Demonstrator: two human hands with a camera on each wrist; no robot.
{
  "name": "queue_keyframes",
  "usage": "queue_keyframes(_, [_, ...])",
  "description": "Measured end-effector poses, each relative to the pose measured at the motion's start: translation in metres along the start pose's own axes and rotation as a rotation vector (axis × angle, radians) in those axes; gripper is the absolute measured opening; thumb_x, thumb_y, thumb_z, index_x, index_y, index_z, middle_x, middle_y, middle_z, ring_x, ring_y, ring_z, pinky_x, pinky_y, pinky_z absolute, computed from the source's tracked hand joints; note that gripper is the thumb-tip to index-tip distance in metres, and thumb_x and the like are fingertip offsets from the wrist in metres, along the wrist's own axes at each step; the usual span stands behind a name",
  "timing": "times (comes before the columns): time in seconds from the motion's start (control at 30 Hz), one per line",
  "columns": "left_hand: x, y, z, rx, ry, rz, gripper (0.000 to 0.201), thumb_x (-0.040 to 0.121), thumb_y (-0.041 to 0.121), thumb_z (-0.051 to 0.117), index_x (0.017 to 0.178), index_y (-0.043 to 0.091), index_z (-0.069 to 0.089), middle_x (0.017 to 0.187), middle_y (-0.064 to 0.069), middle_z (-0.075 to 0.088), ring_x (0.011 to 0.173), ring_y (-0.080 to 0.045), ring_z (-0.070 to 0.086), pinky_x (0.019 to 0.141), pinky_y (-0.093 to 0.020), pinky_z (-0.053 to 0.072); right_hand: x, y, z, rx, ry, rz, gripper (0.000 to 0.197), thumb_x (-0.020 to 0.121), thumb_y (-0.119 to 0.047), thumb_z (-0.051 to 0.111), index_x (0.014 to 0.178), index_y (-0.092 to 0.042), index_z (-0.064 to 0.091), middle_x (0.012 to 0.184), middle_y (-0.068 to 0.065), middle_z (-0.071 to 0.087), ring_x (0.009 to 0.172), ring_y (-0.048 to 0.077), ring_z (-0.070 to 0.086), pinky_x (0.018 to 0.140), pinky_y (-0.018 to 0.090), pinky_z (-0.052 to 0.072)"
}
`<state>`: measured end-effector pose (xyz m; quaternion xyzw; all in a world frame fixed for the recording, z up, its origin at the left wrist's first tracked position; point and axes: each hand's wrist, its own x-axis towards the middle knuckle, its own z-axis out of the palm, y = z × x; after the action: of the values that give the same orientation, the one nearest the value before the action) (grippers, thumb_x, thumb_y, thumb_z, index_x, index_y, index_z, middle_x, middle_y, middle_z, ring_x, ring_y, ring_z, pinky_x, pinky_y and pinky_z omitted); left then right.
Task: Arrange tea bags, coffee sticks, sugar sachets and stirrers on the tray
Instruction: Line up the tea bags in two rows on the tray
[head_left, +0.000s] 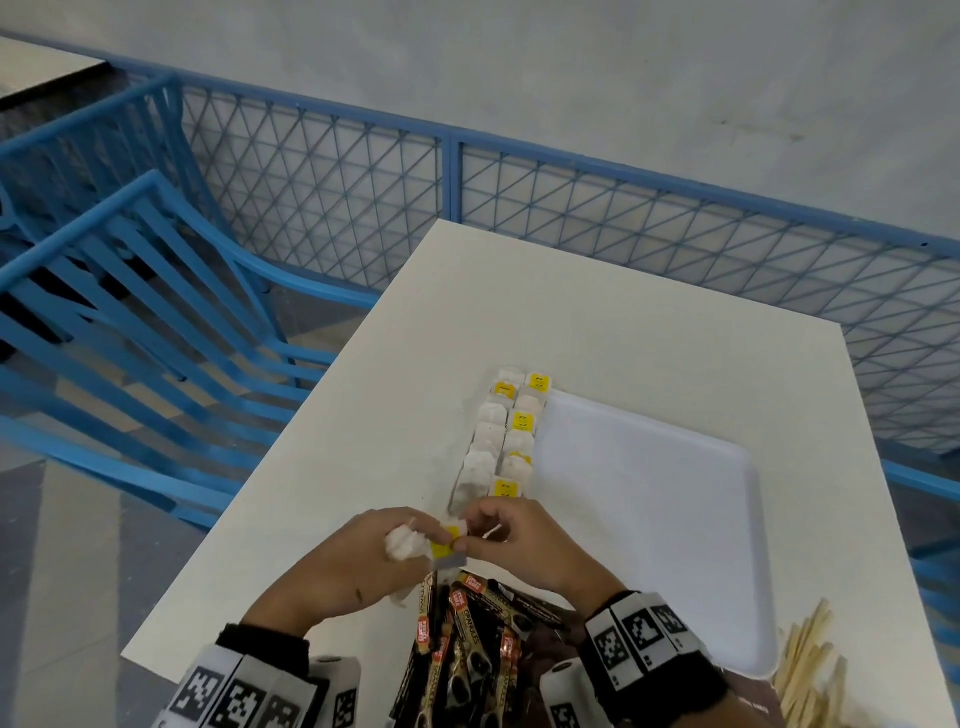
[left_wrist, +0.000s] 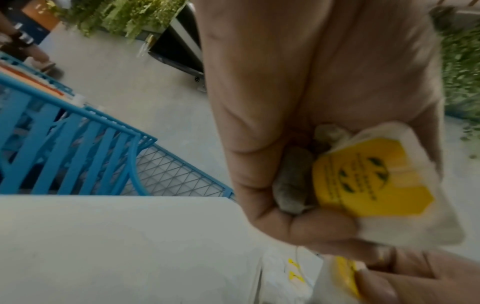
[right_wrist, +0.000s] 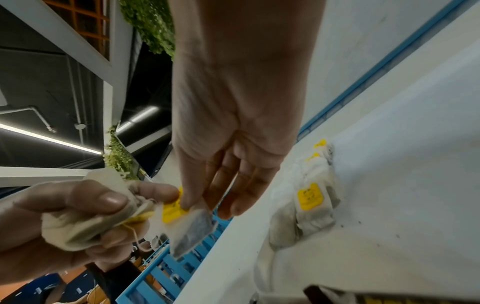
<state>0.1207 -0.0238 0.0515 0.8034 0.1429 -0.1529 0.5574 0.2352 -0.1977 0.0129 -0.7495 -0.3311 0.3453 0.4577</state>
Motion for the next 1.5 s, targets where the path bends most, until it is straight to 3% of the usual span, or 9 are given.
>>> queue_keyframes(0.2, [-0.002, -0.005, -0.002, -0.245, 0.033, -0.075, 0.029, 0.085, 0.006, 0.065, 0.096, 0.030, 0.075, 0.096, 0.008, 0.072, 0.078, -0.001, 0.063, 0.070, -0.020, 0.050, 0.004, 0.004, 0.005, 0.162, -0.013, 0.031, 0.013, 0.086, -0.012, 0.065, 0.084, -0.023, 0.059, 0.079, -0.009, 0.060, 0.071, -0.001, 0.057, 0.069, 0.015, 0.048])
queue_keyframes(0.37, [-0.002, -0.009, -0.005, -0.319, 0.047, -0.063, 0.025, 0.083, 0.011, 0.067, 0.101, 0.027, 0.073, 0.089, 0.005, 0.070, 0.074, -0.003, 0.060, 0.067, -0.018, 0.047, 0.010, 0.010, 0.011, 0.228, 0.012, 0.068, 0.006, 0.085, -0.007, 0.065, 0.090, -0.009, 0.062, 0.079, -0.001, 0.061, 0.070, 0.009, 0.059, 0.065, 0.019, 0.051])
queue_keyframes(0.57, [0.002, -0.012, -0.009, -0.639, 0.276, -0.048, 0.060, 0.053, 0.040, 0.073, 0.106, 0.013, 0.064, 0.096, -0.004, 0.072, 0.071, -0.012, 0.066, 0.064, -0.020, 0.052, 0.024, 0.028, 0.011, 0.173, 0.366, 0.297, 0.017, 0.079, -0.011, 0.071, 0.073, -0.021, 0.059, 0.066, -0.007, 0.062, 0.060, 0.008, 0.055, 0.062, 0.020, 0.047])
queue_keyframes(0.73, [0.003, -0.015, -0.013, -0.741, 0.317, -0.061, 0.048, 0.060, 0.031, 0.073, 0.102, 0.012, 0.063, 0.082, -0.003, 0.065, 0.068, -0.011, 0.065, 0.062, -0.019, 0.053, 0.029, 0.039, 0.017, 0.175, 0.463, 0.396, 0.019, 0.076, -0.013, 0.073, 0.075, -0.020, 0.055, 0.075, 0.005, 0.069, 0.064, 0.014, 0.061, 0.065, 0.028, 0.052])
queue_keyframes(0.87, [0.004, -0.016, -0.009, -0.754, 0.301, -0.059, 0.053, 0.055, 0.036, 0.074, 0.101, 0.013, 0.064, 0.079, -0.001, 0.065, 0.068, -0.011, 0.065, 0.062, -0.020, 0.052, 0.031, 0.037, 0.025, 0.186, 0.489, 0.387, 0.031, 0.074, -0.011, 0.075, 0.083, -0.020, 0.046, 0.075, 0.009, 0.069, 0.064, 0.017, 0.065, 0.064, 0.029, 0.055])
queue_keyframes(1.0, [0.005, -0.013, -0.003, -0.783, 0.291, -0.061, 0.037, 0.067, 0.025, 0.066, 0.101, 0.012, 0.063, 0.080, -0.003, 0.064, 0.068, -0.011, 0.065, 0.064, -0.022, 0.052, 0.034, 0.037, 0.032, 0.085, 0.504, 0.346, 0.035, 0.077, -0.009, 0.073, 0.093, -0.016, 0.042, 0.067, 0.005, 0.063, 0.063, 0.020, 0.064, 0.062, 0.027, 0.053])
queue_keyframes(1.27, [0.007, -0.010, 0.003, -0.825, 0.268, -0.055, 0.041, 0.061, 0.027, 0.074, 0.098, 0.012, 0.064, 0.079, -0.004, 0.066, 0.069, -0.013, 0.065, 0.063, -0.022, 0.052, 0.034, 0.034, 0.028, -0.007, 0.521, 0.273, 0.040, 0.081, -0.012, 0.069, 0.103, -0.019, 0.037, 0.063, -0.003, 0.048, 0.053, 0.007, 0.045, 0.051, 0.015, 0.041])
queue_keyframes(1.43, [0.011, -0.007, 0.009, -0.851, 0.263, -0.062, 0.023, 0.079, 0.014, 0.070, 0.100, 0.008, 0.063, 0.081, -0.007, 0.062, 0.066, -0.013, 0.064, 0.061, -0.022, 0.053, 0.020, 0.003, 0.019, 0.100, 0.532, 0.108, 0.019, 0.084, -0.023, 0.067, 0.090, -0.024, 0.049, 0.062, -0.003, 0.047, 0.053, 0.004, 0.044, 0.054, 0.012, 0.039])
queue_keyframes(1.5, [0.013, -0.005, 0.012, -0.858, 0.261, -0.068, 0.026, 0.081, 0.021, 0.068, 0.102, 0.007, 0.062, 0.083, -0.007, 0.063, 0.066, -0.012, 0.064, 0.063, -0.022, 0.052, 0.009, -0.014, 0.018, 0.164, 0.461, 0.027, 0.010, 0.085, -0.027, 0.066, 0.088, -0.024, 0.056, 0.064, -0.006, 0.051, 0.056, 0.002, 0.046, 0.057, 0.012, 0.037])
